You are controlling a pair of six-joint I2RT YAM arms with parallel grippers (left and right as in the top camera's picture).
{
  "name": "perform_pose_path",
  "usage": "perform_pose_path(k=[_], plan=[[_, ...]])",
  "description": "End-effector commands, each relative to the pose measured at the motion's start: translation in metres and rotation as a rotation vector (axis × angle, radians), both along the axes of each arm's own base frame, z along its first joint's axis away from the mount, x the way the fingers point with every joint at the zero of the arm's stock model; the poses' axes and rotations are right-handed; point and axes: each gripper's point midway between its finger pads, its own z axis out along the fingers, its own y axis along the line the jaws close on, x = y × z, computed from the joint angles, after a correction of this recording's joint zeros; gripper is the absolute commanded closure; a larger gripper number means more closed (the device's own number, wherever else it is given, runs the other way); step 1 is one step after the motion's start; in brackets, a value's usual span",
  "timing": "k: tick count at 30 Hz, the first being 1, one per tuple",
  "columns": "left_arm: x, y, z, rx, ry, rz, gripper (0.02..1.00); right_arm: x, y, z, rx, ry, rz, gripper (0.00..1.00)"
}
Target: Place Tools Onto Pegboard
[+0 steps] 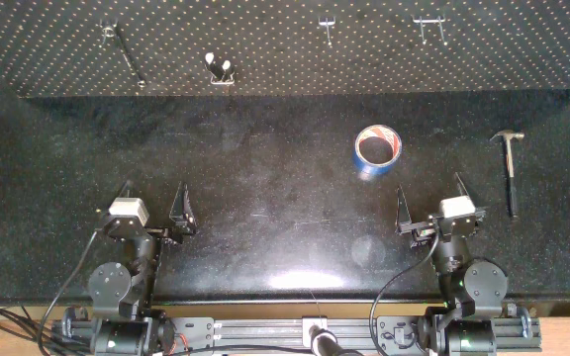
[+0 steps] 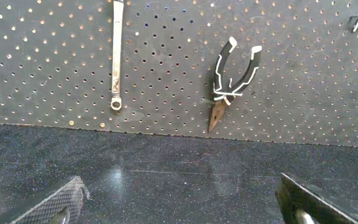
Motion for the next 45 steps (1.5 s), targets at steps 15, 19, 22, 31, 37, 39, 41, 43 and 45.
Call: perform_pose_path(k=[15,19,22,31,37,39,41,43,45], plan=[[-0.001,-0.004,0.001,-0.004,-0.005,-0.025,0.023,0.033,0.004,0.049,0.007,0.259,0.026,0.025],[-0.001,-0.004,0.001,-0.004,-0.005,-0.025,0.023,0.07,0.018,0.073,0.183,0.474,0.078,0.025],[-0.001,-0.004,0.001,-0.004,-0.005,-0.025,0.023,0.087,0.044,0.065,0.25,0.671,0.21,0.025],[-0.001,-0.004,0.001,-0.004,-0.005,-0.025,0.023,0.095,0.09,-0.026,0.208,1.284,0.085,0.025],[-0.001,-0.004,0.001,-0.004,-0.005,-0.025,0.023,0.091,0.103,-0.059,0.129,1.489,-0.029,0.025],[-0.001,-0.004,0.001,-0.004,-0.005,-0.025,0.023,0.09,0.094,-0.066,0.124,1.507,-0.115,0.025],[-0.001,-0.004,0.001,-0.004,-0.005,-0.025,0.023,0.09,0.094,-0.067,0.151,1.515,-0.142,0.025],[-0.001,-0.004,0.001,-0.004,-0.005,-0.025,0.023,0.093,0.097,-0.069,0.161,1.508,-0.148,0.025],[-0.001,-0.004,0.001,-0.004,-0.005,-0.024,0.023,0.095,0.098,-0.077,0.157,1.52,-0.151,0.025]])
